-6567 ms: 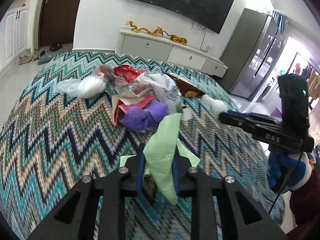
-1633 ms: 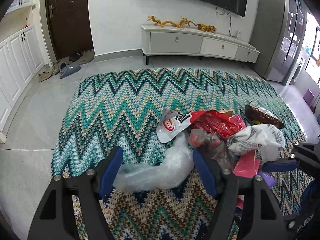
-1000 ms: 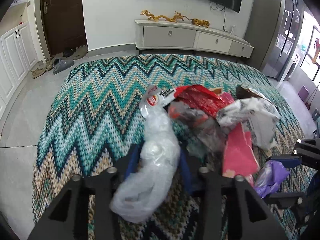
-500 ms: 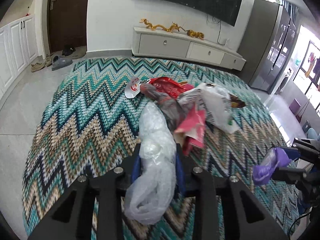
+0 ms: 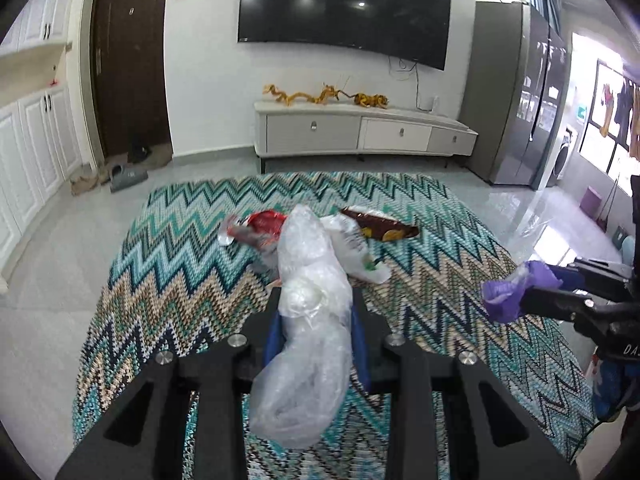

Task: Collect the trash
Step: 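Lift both held bags off the rug toward the bin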

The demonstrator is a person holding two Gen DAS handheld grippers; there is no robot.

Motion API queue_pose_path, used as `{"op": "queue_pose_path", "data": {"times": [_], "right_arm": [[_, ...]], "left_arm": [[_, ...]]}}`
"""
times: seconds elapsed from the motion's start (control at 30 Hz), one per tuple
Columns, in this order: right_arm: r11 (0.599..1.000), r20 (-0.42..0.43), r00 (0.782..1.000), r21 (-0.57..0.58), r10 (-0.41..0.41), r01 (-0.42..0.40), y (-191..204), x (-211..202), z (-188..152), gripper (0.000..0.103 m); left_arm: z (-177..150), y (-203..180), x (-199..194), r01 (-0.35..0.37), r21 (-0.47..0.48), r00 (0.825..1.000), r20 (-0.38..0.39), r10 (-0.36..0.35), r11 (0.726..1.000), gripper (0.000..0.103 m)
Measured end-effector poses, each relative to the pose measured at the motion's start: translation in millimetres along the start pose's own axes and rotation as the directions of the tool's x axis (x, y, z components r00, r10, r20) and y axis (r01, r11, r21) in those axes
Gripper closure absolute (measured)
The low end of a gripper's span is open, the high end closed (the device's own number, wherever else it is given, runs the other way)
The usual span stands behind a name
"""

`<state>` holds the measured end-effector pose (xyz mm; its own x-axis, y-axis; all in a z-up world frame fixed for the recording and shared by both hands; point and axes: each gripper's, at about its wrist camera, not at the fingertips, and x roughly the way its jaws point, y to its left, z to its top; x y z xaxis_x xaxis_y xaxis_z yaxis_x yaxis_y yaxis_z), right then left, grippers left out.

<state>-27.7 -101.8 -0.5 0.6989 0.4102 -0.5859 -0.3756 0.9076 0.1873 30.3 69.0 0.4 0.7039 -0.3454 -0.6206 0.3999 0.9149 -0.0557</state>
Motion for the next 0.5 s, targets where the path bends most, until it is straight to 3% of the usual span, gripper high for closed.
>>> {"op": "queue_pose_path", "data": {"times": [0.23,0.5], "right_arm": [[0.996,0.04,0.997,0.052,-0.073,0.071,-16.4,-35.5,-11.7,0.069],[0.984,0.057,0.988,0.122,-0.141,0.134,-41.4,-64.7,-25.5,0.069]], "left_arm": [[6.2,-30.0,1.2,-0.02,0.05,1.0,0.005,0.02,0.999,0.074],[6.9,-57.9,10.1,0.011,0.082,1.0,-0.01,-0.01,0.997,0.074]]}}
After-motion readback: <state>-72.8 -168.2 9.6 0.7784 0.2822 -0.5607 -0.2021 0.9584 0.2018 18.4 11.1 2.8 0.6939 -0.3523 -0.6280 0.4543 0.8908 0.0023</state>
